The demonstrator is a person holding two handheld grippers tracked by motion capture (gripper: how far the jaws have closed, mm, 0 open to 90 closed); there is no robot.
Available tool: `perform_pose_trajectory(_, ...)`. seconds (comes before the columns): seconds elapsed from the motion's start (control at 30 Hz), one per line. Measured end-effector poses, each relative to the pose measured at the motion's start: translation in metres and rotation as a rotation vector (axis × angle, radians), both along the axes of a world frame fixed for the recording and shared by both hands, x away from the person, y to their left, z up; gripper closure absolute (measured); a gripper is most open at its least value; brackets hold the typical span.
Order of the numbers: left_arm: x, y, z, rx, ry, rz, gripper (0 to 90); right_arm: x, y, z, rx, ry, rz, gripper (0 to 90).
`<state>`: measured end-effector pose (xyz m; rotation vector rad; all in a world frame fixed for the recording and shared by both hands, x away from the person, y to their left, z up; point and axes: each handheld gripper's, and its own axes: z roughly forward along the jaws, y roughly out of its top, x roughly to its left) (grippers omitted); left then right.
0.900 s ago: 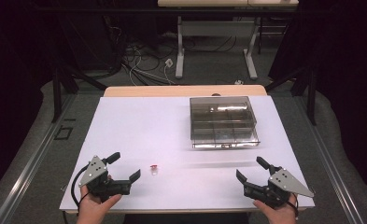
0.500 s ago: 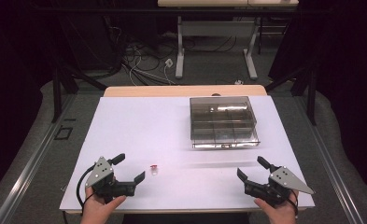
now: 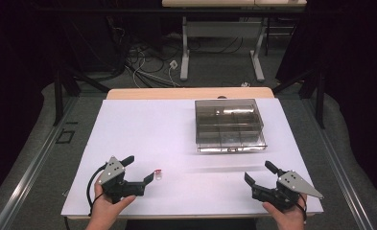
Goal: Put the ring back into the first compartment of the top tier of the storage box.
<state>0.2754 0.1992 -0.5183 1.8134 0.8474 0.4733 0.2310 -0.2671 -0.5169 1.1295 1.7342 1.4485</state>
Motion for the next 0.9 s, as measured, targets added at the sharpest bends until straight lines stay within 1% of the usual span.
perform_pose_trajectory(0.03,0.003,-0.002,-0.002,0.005,0.014,-0.001,5.6,0.001,0.0,-0.001,0.005,0.004,0.004,14.9)
perform_pose_trajectory(0.07,0.003,-0.002,-0.002,0.005,0.014,-0.001,6.3,0.001,0.001,-0.001,0.004,0.015,0.006,14.9)
perform_pose_trajectory(0.1,0.004,-0.003,-0.003,0.005,0.019,0.001,7.4,0.002,0.001,-0.001,0.0,0.015,0.012,14.9)
perform_pose_trajectory(0.13,0.006,-0.004,-0.004,0.007,0.035,0.006,8.1,0.002,0.001,-0.002,0.001,0.017,0.011,14.9)
perform_pose_trajectory(0.17,0.006,-0.004,-0.004,0.007,0.035,0.006,8.7,0.002,0.001,-0.002,-0.002,0.019,0.016,14.9)
perform_pose_trajectory(0.2,0.007,-0.005,-0.005,0.002,0.043,0.009,8.7,0.002,0.001,-0.002,-0.002,0.019,0.016,14.9)
perform_pose_trajectory(0.23,0.008,-0.006,-0.005,0.006,0.051,0.01,10.4,0.002,0.001,-0.002,0.0,0.018,0.018,14.9)
perform_pose_trajectory(0.37,0.01,-0.009,-0.006,0.019,0.056,0.013,15.5,0.002,0.0,-0.002,0.007,0.019,0.017,14.9)
perform_pose_trajectory(0.4,0.012,-0.011,-0.007,0.018,0.065,0.01,15.6,0.003,0.0,-0.002,0.007,0.027,0.018,14.9)
perform_pose_trajectory(0.53,0.014,-0.015,-0.008,0.028,0.075,0.01,16.4,0.004,0.0,-0.003,0.013,0.025,0.016,15.0)
perform_pose_trajectory(0.57,0.016,-0.017,-0.009,0.03,0.085,0.008,16.7,0.004,0.0,-0.002,0.011,0.027,0.017,14.9)
perform_pose_trajectory(0.63,0.018,-0.018,-0.011,0.03,0.086,0.016,18.4,0.005,0.0,-0.002,0.013,0.027,0.013,15.0)
perform_pose_trajectory(0.73,0.022,-0.02,-0.012,0.01,0.103,0.019,21.3,0.005,0.0,-0.003,0.016,0.036,0.016,14.9)
perform_pose_trajectory(0.8,0.023,-0.021,-0.012,0.003,0.109,0.016,22.7,0.006,0.0,-0.003,0.015,0.031,0.016,14.9)
perform_pose_trajectory(0.83,0.026,-0.021,-0.013,0.009,0.118,0.018,24.5,0.006,-0.001,-0.003,0.017,0.03,0.017,14.9)
perform_pose_trajectory(0.9,0.027,-0.021,-0.014,0.013,0.118,0.021,25.3,0.006,-0.001,-0.003,0.016,0.029,0.018,15.0)
